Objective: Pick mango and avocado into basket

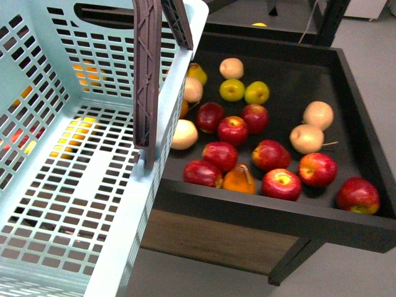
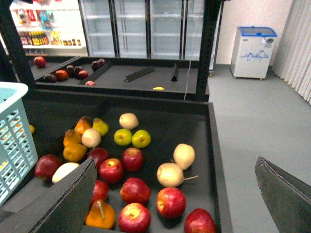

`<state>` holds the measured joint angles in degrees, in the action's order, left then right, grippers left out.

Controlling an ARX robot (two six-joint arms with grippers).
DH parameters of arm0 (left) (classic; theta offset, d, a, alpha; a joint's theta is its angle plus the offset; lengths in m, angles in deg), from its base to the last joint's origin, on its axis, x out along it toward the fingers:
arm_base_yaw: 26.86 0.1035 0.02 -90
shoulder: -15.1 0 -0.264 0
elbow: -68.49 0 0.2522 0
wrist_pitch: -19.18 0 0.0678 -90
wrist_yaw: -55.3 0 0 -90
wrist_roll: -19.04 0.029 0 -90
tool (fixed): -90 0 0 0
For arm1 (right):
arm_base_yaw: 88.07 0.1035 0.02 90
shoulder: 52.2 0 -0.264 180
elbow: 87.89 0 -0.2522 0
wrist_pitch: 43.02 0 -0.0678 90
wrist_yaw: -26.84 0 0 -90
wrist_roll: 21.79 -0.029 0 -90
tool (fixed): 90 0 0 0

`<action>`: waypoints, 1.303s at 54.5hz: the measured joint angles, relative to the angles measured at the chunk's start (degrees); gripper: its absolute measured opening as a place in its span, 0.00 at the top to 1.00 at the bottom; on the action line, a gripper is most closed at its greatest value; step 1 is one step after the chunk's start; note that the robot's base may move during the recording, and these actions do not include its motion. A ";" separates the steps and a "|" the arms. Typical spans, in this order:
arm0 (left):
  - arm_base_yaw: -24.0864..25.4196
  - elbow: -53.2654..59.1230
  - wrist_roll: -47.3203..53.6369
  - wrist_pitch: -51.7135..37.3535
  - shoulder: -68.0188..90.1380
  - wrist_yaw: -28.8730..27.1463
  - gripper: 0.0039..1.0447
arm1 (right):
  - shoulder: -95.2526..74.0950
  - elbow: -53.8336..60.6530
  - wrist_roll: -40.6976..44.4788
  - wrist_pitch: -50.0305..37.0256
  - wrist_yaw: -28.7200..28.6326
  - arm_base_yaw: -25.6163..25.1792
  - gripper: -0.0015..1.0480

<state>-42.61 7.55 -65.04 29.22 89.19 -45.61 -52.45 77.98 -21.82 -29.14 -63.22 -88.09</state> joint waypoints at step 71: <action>0.00 0.00 -0.02 -0.02 -0.13 0.09 0.68 | -0.11 0.00 0.02 0.00 0.04 0.00 0.07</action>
<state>-42.61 7.55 -65.06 29.19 89.06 -45.53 -52.56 77.98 -21.80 -29.14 -63.17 -88.09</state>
